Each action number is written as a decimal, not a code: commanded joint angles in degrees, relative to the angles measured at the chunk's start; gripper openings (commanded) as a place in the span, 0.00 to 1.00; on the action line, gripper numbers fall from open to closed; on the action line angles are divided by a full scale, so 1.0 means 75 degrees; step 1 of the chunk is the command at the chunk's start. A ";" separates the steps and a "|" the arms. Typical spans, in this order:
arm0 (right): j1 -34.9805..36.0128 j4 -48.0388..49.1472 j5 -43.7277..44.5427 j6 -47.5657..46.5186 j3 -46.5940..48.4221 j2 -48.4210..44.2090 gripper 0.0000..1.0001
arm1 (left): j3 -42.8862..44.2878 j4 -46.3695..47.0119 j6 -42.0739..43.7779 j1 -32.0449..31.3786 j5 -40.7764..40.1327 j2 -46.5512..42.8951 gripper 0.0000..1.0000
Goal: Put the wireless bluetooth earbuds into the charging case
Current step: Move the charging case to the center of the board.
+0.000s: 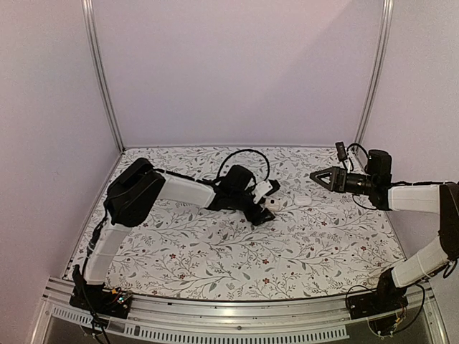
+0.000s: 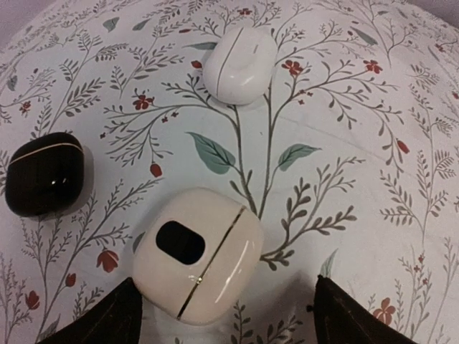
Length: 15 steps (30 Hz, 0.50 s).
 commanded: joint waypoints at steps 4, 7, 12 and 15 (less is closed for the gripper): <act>-0.0027 -0.0041 -0.0048 -0.0103 -0.0090 0.0076 0.99 | 0.0956 -0.0833 0.0166 -0.0072 0.0122 0.0883 0.77; -0.0031 -0.0049 -0.0043 -0.0109 -0.0116 0.0066 0.99 | 0.1468 -0.1361 0.0195 -0.0040 0.0236 0.1128 0.73; -0.0034 -0.0055 -0.0007 -0.0130 -0.0141 0.0029 0.99 | 0.1871 -0.1689 -0.0042 -0.0068 0.0036 0.1333 0.71; -0.0037 -0.0083 -0.0024 -0.0141 -0.0119 0.0041 0.99 | 0.1893 -0.1780 -0.0233 -0.0064 -0.0159 0.1376 0.70</act>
